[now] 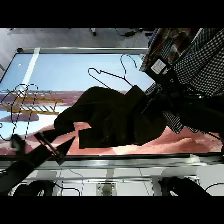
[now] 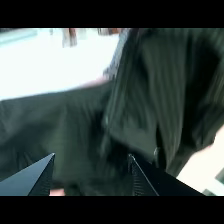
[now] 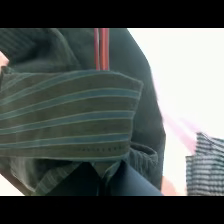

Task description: Fold the clothes and pants, and hang the long-sleeved shirts on hangers.

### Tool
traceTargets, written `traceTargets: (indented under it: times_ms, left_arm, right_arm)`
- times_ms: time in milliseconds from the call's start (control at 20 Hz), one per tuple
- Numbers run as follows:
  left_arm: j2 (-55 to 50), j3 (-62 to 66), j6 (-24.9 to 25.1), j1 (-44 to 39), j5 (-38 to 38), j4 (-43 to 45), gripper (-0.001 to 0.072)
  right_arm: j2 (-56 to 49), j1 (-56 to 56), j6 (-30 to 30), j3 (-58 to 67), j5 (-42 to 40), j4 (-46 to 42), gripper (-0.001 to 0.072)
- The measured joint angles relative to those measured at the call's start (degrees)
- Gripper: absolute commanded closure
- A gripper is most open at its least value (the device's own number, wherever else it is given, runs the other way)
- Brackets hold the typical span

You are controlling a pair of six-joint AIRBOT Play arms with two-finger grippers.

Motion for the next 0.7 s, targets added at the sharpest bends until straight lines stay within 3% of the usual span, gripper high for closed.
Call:
traceTargets:
  times_ms: [150, 300, 700]
  left_arm:
    - [-1.7, -5.3, 7.8, 0.3, -1.5, -6.6, 0.0151]
    - [-6.7, -6.9, 11.6, 0.4, -2.1, -11.2, 0.0151]
    - [-38.7, 6.6, 13.3, -3.2, 3.0, -20.1, 0.0128]
  right_arm:
    - [0.0, 0.0, -0.1, 0.2, 0.3, 2.6, 0.0684]
    - [0.0, 0.0, -0.5, 0.3, 0.3, 5.9, 0.0684]
    - [0.0, 0.0, -0.8, 0.3, 0.3, 10.1, 0.0684]
